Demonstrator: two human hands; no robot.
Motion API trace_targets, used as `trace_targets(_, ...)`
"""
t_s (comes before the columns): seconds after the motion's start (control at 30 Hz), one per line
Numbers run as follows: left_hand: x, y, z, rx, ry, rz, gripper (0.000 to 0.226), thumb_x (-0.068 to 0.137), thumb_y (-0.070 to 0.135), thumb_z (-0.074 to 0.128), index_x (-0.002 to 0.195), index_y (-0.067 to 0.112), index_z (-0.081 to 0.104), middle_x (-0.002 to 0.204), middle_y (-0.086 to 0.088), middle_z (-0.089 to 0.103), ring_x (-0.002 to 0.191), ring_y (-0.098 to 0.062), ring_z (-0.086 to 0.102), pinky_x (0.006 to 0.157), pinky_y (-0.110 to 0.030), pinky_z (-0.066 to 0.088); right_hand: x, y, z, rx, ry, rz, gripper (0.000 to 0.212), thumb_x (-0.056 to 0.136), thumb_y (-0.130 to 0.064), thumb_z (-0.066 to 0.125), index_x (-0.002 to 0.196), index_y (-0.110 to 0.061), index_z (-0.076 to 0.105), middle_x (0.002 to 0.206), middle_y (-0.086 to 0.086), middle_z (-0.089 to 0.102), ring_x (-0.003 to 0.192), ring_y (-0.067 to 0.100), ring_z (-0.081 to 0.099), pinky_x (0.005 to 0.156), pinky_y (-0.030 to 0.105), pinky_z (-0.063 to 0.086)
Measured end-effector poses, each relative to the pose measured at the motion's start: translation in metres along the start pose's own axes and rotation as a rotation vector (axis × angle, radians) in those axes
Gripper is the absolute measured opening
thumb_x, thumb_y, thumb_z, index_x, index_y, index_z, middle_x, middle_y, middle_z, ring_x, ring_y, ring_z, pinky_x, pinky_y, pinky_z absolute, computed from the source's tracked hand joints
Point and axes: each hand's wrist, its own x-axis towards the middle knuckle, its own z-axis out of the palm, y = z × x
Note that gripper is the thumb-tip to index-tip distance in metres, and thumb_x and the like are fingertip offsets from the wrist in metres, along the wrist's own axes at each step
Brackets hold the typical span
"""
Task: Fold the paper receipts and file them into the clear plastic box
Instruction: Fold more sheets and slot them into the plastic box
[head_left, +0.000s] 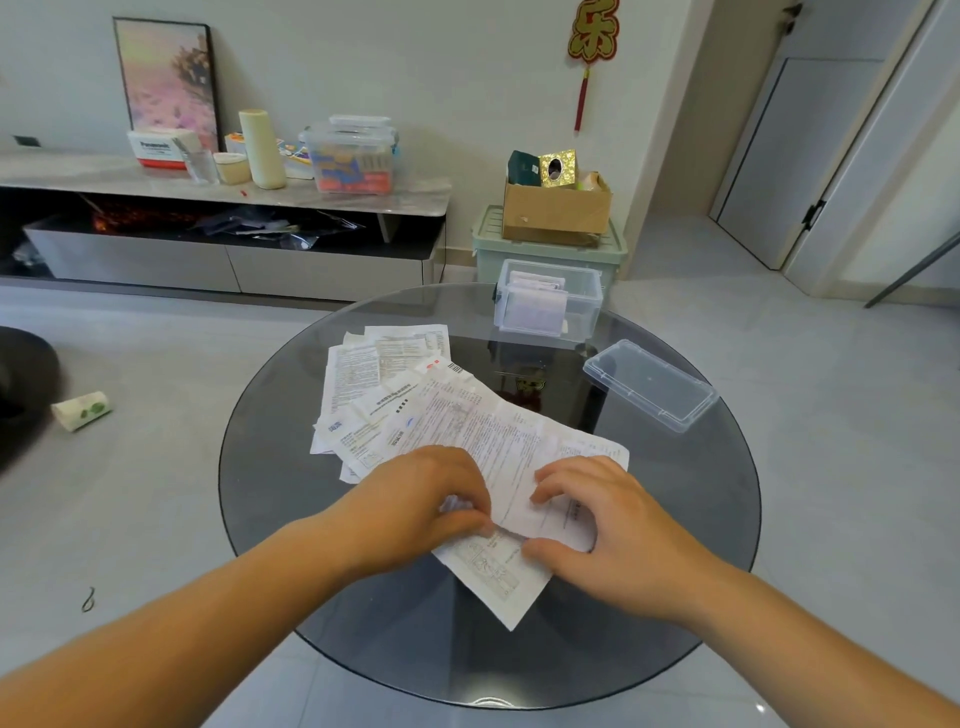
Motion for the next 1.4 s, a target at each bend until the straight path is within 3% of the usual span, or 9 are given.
trace_targets(0.2, -0.007, 0.004, -0.008, -0.028, 0.04, 0.019, 0.004, 0.098, 0.033, 0.06, 0.1, 0.032, 0.063, 0.105, 0.019, 0.061, 0.099, -0.003, 0.057, 0.086, -0.017, 0.048, -0.008, 0.002, -0.017, 0.058, -0.044, 0.061, 0.05, 0.075, -0.062, 0.075, 0.117, -0.048, 0.051, 0.125, -0.038, 0.042, 0.121, -0.003, 0.045, 0.093, 0.015, 0.045)
trace_targets(0.37, -0.016, 0.001, -0.01, -0.056, 0.024, 0.052, 0.011, 0.102, 0.03, 0.05, 0.109, 0.03, 0.058, 0.114, 0.018, 0.059, 0.105, -0.005, 0.056, 0.087, -0.024, 0.051, -0.011, 0.005, -0.018, -0.002, -0.014, -0.003, 0.035, 0.085, -0.058, 0.066, 0.116, -0.041, 0.06, 0.118, -0.033, 0.054, 0.111, -0.002, 0.05, 0.085, 0.013, 0.045)
trace_targets(0.5, -0.019, -0.001, -0.007, -0.037, -0.022, 0.002, 0.011, 0.101, 0.04, 0.048, 0.11, 0.034, 0.052, 0.118, 0.02, 0.056, 0.108, -0.003, 0.05, 0.091, -0.027, 0.049, -0.009, 0.002, -0.015, 0.082, 0.024, -0.045, 0.041, 0.09, -0.061, 0.043, 0.108, -0.037, 0.07, 0.104, -0.027, 0.066, 0.099, -0.002, 0.058, 0.078, 0.012, 0.045)
trace_targets(0.67, -0.021, 0.008, -0.001, 0.138, -0.022, 0.092, 0.044, 0.093, 0.063, 0.05, 0.133, 0.045, 0.047, 0.126, 0.025, 0.054, 0.112, 0.002, 0.047, 0.097, -0.019, 0.04, -0.007, -0.008, -0.007, 0.104, 0.058, -0.084, 0.052, 0.087, -0.068, 0.034, 0.103, -0.037, 0.072, 0.096, -0.025, 0.068, 0.092, -0.001, 0.061, 0.076, 0.018, 0.05)
trace_targets(0.83, -0.022, 0.01, -0.003, 0.193, -0.068, 0.122, 0.034, 0.103, 0.048, 0.039, 0.122, 0.038, 0.065, 0.114, 0.018, 0.063, 0.101, -0.003, 0.054, 0.083, -0.017, 0.046, -0.007, -0.011, -0.004, 0.086, -0.022, -0.077, 0.022, 0.085, -0.059, 0.065, 0.097, -0.041, 0.068, 0.098, -0.028, 0.066, 0.096, -0.003, 0.059, 0.08, 0.019, 0.051)
trace_targets(0.97, -0.027, 0.0, -0.007, -0.188, -0.041, -0.056, 0.023, 0.1, 0.041, 0.051, 0.113, 0.039, 0.07, 0.111, 0.039, 0.061, 0.103, 0.01, 0.057, 0.082, -0.012, 0.05, -0.007, -0.003, -0.015, 0.269, 0.01, 0.048, 0.01, 0.082, -0.034, 0.079, 0.089, -0.036, 0.073, 0.093, -0.022, 0.071, 0.093, 0.001, 0.064, 0.085, 0.027, 0.053)
trace_targets(1.07, -0.025, -0.003, -0.01, -0.508, 0.065, -0.251, 0.025, 0.1, 0.039, 0.053, 0.09, 0.027, 0.072, 0.096, 0.027, 0.071, 0.089, 0.003, 0.067, 0.068, -0.018, 0.051, 0.001, -0.004, -0.018, 0.451, 0.084, 0.114, 0.013, 0.084, -0.024, 0.079, 0.091, -0.033, 0.073, 0.088, -0.015, 0.073, 0.085, 0.004, 0.068, 0.077, 0.029, 0.056)
trace_targets(1.27, -0.009, -0.013, -0.009, -0.271, 0.237, -0.463, 0.026, 0.1, 0.042, 0.052, 0.095, 0.025, 0.072, 0.084, 0.01, 0.073, 0.072, -0.009, 0.068, 0.063, -0.024, 0.057, 0.032, -0.01, -0.002, 0.379, 0.117, 0.237, 0.059, 0.09, -0.039, 0.07, 0.136, -0.04, 0.033, 0.094, -0.021, 0.072, 0.085, 0.003, 0.07, 0.079, 0.033, 0.059)
trace_targets(1.4, -0.001, -0.016, 0.002, -0.115, 0.249, -0.47, 0.028, 0.09, 0.04, 0.063, 0.113, 0.026, 0.056, 0.101, 0.013, 0.067, 0.086, -0.011, 0.065, 0.073, -0.029, 0.059, 0.043, -0.014, 0.011, 0.066, 0.148, 0.253, 0.081, 0.088, -0.058, 0.062, 0.147, -0.045, 0.008, 0.116, -0.025, 0.057, 0.109, 0.008, 0.053, 0.107, 0.044, 0.04)
